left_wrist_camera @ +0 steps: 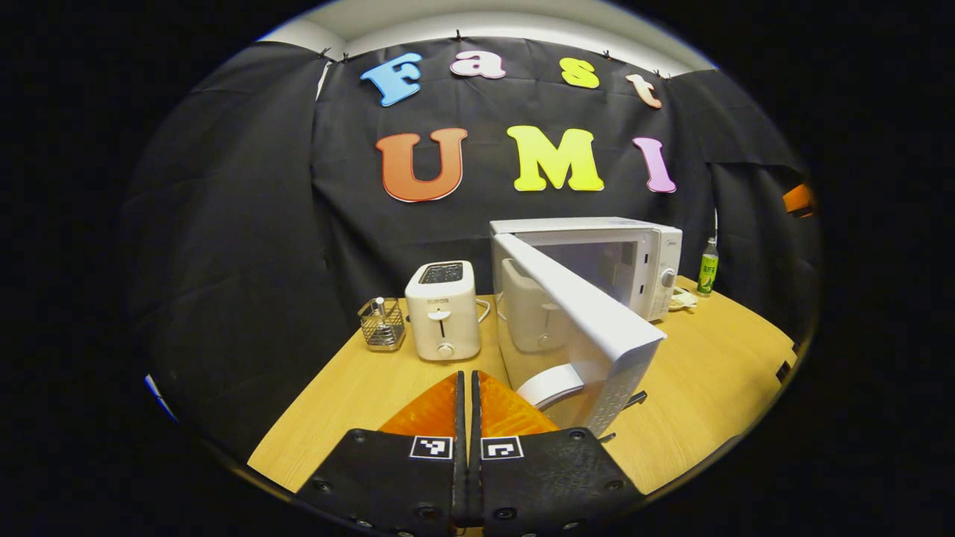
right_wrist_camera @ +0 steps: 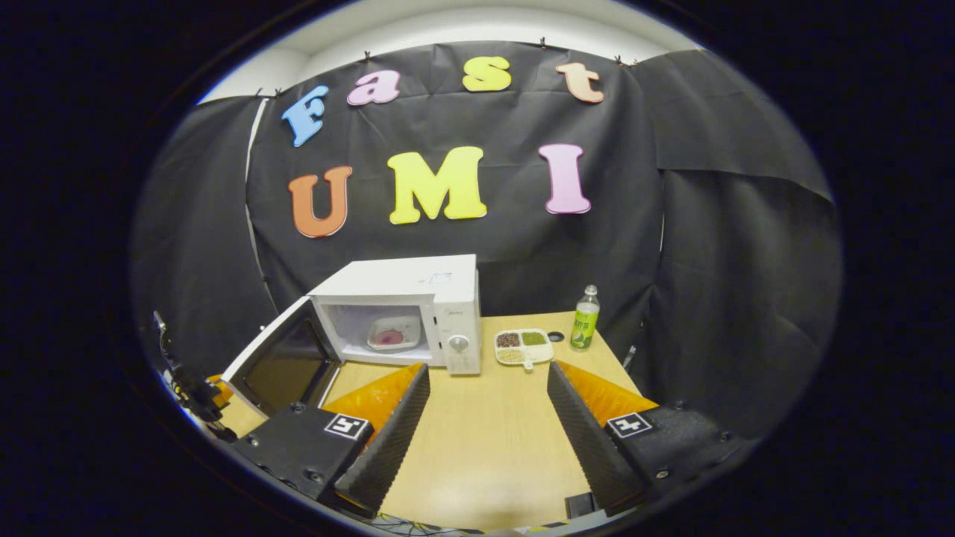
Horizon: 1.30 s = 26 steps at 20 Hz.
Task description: Open the microwave oven with the left hand, put the food in, and close the microwave oven.
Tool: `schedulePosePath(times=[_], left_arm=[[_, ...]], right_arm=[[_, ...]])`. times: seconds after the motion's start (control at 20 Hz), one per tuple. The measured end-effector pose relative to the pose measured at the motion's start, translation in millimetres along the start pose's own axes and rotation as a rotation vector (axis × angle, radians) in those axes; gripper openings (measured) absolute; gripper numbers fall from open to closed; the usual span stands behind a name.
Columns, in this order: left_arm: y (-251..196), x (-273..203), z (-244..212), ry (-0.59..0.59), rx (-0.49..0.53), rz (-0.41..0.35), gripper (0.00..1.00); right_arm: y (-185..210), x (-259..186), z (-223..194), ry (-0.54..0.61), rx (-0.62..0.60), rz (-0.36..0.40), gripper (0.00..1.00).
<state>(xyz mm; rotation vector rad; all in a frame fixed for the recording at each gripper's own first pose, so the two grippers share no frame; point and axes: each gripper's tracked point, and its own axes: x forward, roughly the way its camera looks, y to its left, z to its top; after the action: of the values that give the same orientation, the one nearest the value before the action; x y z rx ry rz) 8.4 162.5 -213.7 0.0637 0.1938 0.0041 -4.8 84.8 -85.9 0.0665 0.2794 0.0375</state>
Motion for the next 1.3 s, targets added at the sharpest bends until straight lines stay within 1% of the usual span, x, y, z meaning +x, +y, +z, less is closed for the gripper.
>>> schedulePosePath(times=[0.05, 0.1, 0.25, 0.4, 0.45, 0.75, 0.8, 0.85, 0.9, 0.95, 1.0, 1.05, 1.1, 1.15, 1.2, 1.25, 1.3], left_arm=[[-9.4, -0.7, 2.0, -0.006, 0.002, -0.014, 0.0], [-21.2, 0.5, 4.1, -0.011, 0.004, -0.032, 0.0], [-54.6, 2.2, 5.2, -0.013, -0.003, -0.092, 0.0], [-85.0, 8.1, 6.1, -0.009, -0.005, -0.137, 0.0], [-94.7, 10.0, 5.7, -0.003, -0.007, -0.149, 0.0], [-155.0, 35.1, 18.5, -0.007, -0.001, -0.212, 0.0], [-164.6, 40.8, 21.6, -0.009, -0.001, -0.22, 0.0], [-173.1, 46.3, 26.1, -0.014, -0.003, -0.227, 0.0], [-181.7, 53.0, 30.1, -0.017, -0.007, -0.234, 0.0], [-191.0, 60.7, 33.1, -0.019, -0.011, -0.242, 0.0], [-199.1, 66.7, 36.1, -0.022, -0.011, -0.25, 0.0], [-207.6, 74.4, 38.9, -0.023, -0.007, -0.257, 0.0], [-214.3, 80.8, 41.1, -0.023, 0.0, -0.263, 0.0], [-221.3, 87.7, 42.6, -0.021, 0.006, -0.27, 0.0], [-227.5, 94.7, 44.7, -0.023, 0.008, -0.277, 0.0], [-233.3, 101.9, 45.8, -0.02, 0.006, -0.282, 0.0], [-238.1, 109.2, 46.0, -0.011, 0.004, -0.286, 0.0]], right_arm=[[-2.0, -1.0, 1.8, -0.003, 0.001, 0.001, 0.92], [-3.5, -1.6, 5.6, -0.01, 0.003, 0.001, 1.0], [-14.4, -0.9, 10.0, -0.009, 0.005, -0.007, 1.0], [-29.2, -0.1, 17.2, -0.019, 0.006, -0.024, 1.0], [-33.2, 0.4, 18.3, -0.018, 0.008, -0.026, 0.92], [-57.2, 9.5, 19.7, 0.001, 0.006, -0.038, 0.92], [-62.2, 11.2, 22.7, -0.004, -0.002, -0.042, 1.0], [-66.9, 13.0, 27.4, -0.012, -0.013, -0.047, 0.92], [-70.9, 14.9, 30.7, -0.017, -0.017, -0.047, 0.92], [-73.8, 17.2, 34.8, -0.021, -0.014, -0.046, 1.0], [-77.4, 19.2, 37.8, -0.022, -0.009, -0.046, 0.92], [-81.1, 20.9, 40.7, -0.023, -0.005, -0.047, 1.0], [-84.5, 22.8, 43.4, -0.026, -0.002, -0.046, 0.92], [-87.9, 24.4, 47.6, -0.028, -0.004, -0.049, 1.0], [-92.0, 27.2, 50.8, -0.033, -0.007, -0.054, 1.0], [-95.4, 29.5, 54.3, -0.036, -0.011, -0.058, 0.92], [-99.7, 31.5, 57.6, -0.044, -0.012, -0.066, 1.0]])
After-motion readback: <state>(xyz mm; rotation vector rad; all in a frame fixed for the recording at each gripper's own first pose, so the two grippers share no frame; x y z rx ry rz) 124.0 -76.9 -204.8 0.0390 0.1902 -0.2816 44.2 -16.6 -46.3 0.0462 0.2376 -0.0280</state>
